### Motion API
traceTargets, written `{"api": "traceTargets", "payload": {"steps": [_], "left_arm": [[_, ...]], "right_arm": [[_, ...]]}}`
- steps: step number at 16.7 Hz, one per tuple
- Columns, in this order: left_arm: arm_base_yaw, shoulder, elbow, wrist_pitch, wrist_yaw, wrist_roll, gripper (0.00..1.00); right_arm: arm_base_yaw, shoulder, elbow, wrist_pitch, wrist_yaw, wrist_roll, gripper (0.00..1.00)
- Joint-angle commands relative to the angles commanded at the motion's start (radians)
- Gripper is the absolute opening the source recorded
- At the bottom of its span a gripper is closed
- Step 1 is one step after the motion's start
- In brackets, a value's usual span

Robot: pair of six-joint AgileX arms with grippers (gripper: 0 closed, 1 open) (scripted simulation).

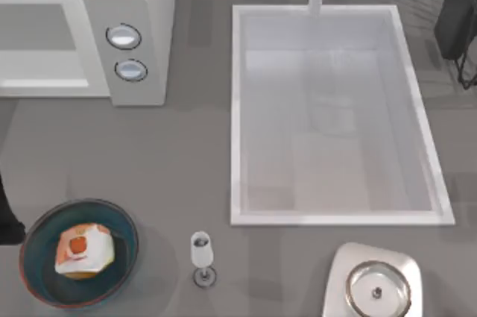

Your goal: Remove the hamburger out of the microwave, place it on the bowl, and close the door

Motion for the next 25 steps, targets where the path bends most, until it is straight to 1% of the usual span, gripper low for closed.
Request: {"api": "traceTargets", "payload": {"steps": [9,10,19,20,25], "left_arm": [[0.0,0.0,0.0,0.0,0.0,0.0,0.02],[0.0,0.0,0.0,0.0,0.0,0.0,0.0],[0.004,0.004,0.002,0.002,0.004,0.0,0.0],[0.018,0.017,0.006,0.011,0.018,0.0,0.0],[0.151,0.116,0.04,0.076,0.151,0.002,0.0]], "right_arm": [[0.0,0.0,0.0,0.0,0.0,0.0,1.0],[0.0,0.0,0.0,0.0,0.0,0.0,1.0],[0.0,0.0,0.0,0.0,0.0,0.0,1.0],[0.0,0.0,0.0,0.0,0.0,0.0,1.0],[0.0,0.0,0.0,0.0,0.0,0.0,1.0]]}}
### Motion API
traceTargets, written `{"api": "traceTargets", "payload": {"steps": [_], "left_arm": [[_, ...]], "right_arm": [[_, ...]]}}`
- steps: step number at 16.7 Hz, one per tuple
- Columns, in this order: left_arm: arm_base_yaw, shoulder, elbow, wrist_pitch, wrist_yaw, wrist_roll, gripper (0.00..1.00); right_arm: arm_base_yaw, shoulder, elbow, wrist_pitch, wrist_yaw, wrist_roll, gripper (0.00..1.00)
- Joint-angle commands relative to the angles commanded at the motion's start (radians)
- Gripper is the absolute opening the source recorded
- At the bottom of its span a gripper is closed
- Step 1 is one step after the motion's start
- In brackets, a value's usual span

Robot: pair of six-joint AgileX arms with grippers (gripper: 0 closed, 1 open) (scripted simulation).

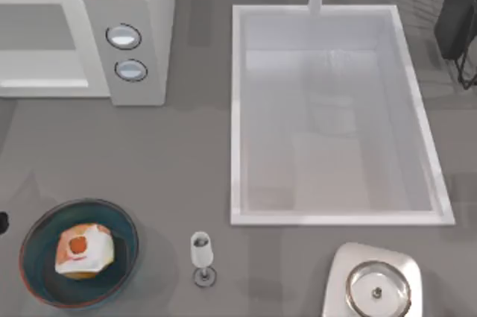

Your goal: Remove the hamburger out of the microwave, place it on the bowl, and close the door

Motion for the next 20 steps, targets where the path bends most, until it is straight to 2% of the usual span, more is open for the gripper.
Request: {"api": "traceTargets", "payload": {"steps": [6,10,13,16,20], "left_arm": [[0.01,0.006,-0.002,0.005,0.01,0.001,0.0],[-0.053,-0.08,-0.047,-0.031,-0.053,-0.001,0.0],[-0.062,-0.09,-0.055,-0.037,-0.062,-0.001,0.0],[-0.049,-0.069,-0.049,-0.018,-0.049,-0.001,0.0],[0.013,0.071,-0.04,0.11,0.012,0.001,0.0]], "right_arm": [[0.0,0.0,0.0,0.0,0.0,0.0,1.0],[0.0,0.0,0.0,0.0,0.0,0.0,1.0],[0.0,0.0,0.0,0.0,0.0,0.0,1.0],[0.0,0.0,0.0,0.0,0.0,0.0,1.0],[0.0,0.0,0.0,0.0,0.0,0.0,1.0]]}}
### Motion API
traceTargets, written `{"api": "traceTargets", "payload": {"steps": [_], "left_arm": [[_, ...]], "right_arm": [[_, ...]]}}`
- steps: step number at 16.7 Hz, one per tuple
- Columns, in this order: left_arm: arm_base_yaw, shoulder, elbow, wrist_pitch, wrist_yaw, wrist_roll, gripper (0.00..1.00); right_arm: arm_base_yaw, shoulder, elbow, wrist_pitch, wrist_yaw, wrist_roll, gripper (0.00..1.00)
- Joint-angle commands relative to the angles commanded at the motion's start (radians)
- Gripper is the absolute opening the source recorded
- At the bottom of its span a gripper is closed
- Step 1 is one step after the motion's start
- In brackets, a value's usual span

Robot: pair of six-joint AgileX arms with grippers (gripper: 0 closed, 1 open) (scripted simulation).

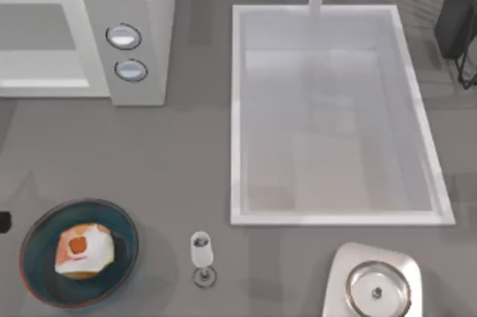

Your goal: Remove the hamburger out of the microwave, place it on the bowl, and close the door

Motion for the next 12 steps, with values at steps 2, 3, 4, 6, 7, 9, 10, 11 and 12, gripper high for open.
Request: {"api": "traceTargets", "payload": {"steps": [2,3,4,6,7,9,10,11,12], "left_arm": [[0.024,0.068,0.006,0.06,0.024,0.001,0.0],[0.033,0.093,0.008,0.083,0.033,0.001,0.0],[0.039,0.108,0.009,0.098,0.039,0.002,0.0],[0.041,0.112,0.01,0.102,0.041,0.002,0.0],[0.041,0.112,0.01,0.102,0.041,0.002,0.0],[0.038,0.109,0.006,0.099,0.04,0.003,0.0],[0.047,0.12,0.017,0.089,0.045,0.012,0.0],[0.064,0.142,0.038,0.071,0.055,0.029,0.0],[0.088,0.174,0.07,0.045,0.069,0.054,0.0]], "right_arm": [[0.0,0.0,0.0,0.0,0.0,0.0,1.0],[0.0,0.0,0.0,0.0,0.0,0.0,1.0],[0.0,0.0,0.0,0.0,0.0,0.0,1.0],[0.0,0.0,0.0,0.0,0.0,0.0,1.0],[0.0,0.0,0.0,0.0,0.0,0.0,1.0],[0.0,0.0,0.0,0.0,0.0,0.0,1.0],[0.0,0.0,0.0,0.0,0.0,0.0,1.0],[0.0,0.0,0.0,0.0,0.0,0.0,1.0],[0.0,0.0,0.0,0.0,0.0,0.0,1.0]]}}
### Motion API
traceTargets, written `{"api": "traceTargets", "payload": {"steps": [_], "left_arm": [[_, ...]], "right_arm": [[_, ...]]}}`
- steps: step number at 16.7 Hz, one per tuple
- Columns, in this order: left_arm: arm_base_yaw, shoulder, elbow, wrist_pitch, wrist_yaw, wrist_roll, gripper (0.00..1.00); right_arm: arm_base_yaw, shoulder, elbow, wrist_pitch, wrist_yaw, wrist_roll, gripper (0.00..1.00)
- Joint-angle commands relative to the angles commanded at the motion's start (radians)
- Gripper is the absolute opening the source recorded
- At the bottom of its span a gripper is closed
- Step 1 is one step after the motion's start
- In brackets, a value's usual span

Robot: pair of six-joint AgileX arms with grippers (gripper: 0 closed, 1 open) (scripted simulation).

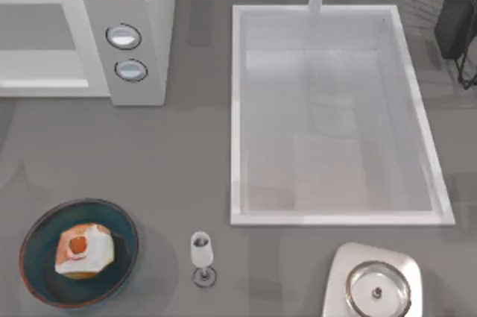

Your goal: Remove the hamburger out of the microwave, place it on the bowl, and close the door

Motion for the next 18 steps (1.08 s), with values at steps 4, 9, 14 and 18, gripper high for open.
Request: {"api": "traceTargets", "payload": {"steps": [4,9,14,18], "left_arm": [[0.152,0.234,0.227,-0.169,0.087,0.157,0.0],[0.401,0.687,0.643,-0.464,0.227,0.421,0.0],[0.633,1.122,1.047,-0.762,0.353,0.677,0.0],[0.759,1.34,1.262,-0.937,0.42,0.821,0.0]], "right_arm": [[0.0,0.0,0.0,0.0,0.0,0.0,1.0],[0.0,0.0,0.0,0.0,0.0,0.0,1.0],[0.0,0.0,0.0,0.0,0.0,0.0,1.0],[0.0,0.0,0.0,0.0,0.0,0.0,1.0]]}}
